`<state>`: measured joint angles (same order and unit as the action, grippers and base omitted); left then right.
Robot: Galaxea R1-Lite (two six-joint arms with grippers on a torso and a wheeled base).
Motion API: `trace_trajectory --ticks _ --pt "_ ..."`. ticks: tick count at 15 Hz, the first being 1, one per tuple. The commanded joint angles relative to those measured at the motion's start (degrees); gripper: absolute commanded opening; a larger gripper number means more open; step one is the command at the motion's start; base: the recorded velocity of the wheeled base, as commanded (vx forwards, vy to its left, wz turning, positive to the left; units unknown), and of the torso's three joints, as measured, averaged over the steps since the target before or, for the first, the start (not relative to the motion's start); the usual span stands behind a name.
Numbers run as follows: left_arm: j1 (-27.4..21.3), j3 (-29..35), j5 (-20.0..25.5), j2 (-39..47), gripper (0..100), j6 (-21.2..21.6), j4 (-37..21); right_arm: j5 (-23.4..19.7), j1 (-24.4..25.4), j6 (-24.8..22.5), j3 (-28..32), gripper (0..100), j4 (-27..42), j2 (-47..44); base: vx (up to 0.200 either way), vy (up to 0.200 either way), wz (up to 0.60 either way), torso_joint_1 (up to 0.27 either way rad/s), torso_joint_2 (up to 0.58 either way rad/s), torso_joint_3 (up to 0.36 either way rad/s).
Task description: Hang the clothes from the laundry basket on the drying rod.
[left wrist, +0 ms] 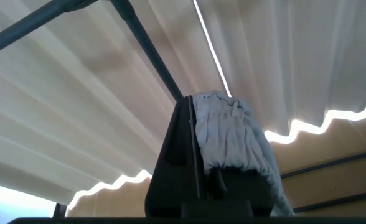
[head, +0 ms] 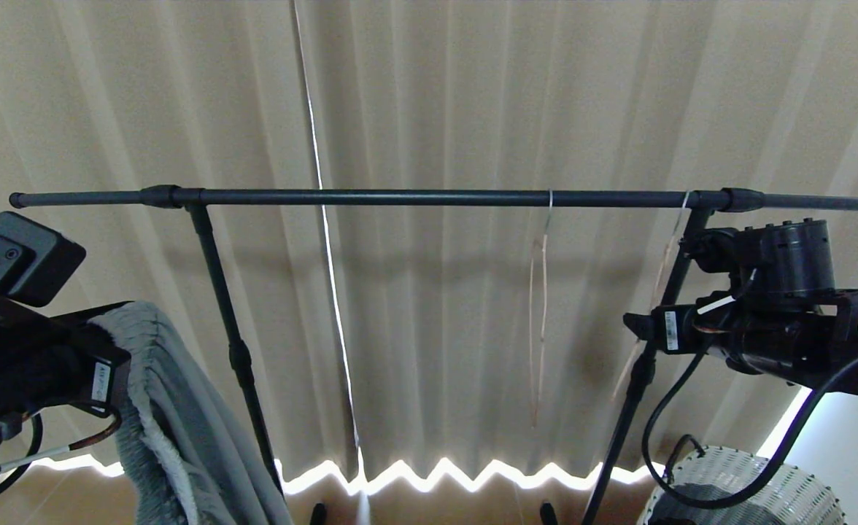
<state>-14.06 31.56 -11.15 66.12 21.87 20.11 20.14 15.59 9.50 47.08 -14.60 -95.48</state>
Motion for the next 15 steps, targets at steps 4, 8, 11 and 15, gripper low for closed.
trace_trajectory --ticks 4,8,11,15 --pt "0.0 0.0 0.0 0.0 0 0.0 0.0 -0.1 -0.7 1.1 -0.8 100 -0.2 0.6 0.0 0.0 0.0 0.0 0.0 0.0" --pt "0.0 -0.2 0.0 -0.2 0 0.0 0.0 -0.3 -0.7 3.7 -0.7 100 -0.1 -0.6 0.0 0.0 0.0 0.0 0.0 0.0" --pt "0.0 -0.3 0.0 -0.2 0 0.0 0.0 -0.5 -1.0 5.0 -0.7 100 -0.1 -1.0 0.0 0.0 0.0 0.0 0.0 0.0" --pt "0.0 -0.5 0.0 -0.5 0 0.1 0.0 -0.7 -4.2 5.4 -0.1 0 -0.2 -3.4 0.0 0.0 0.0 0.0 0.0 0.0"
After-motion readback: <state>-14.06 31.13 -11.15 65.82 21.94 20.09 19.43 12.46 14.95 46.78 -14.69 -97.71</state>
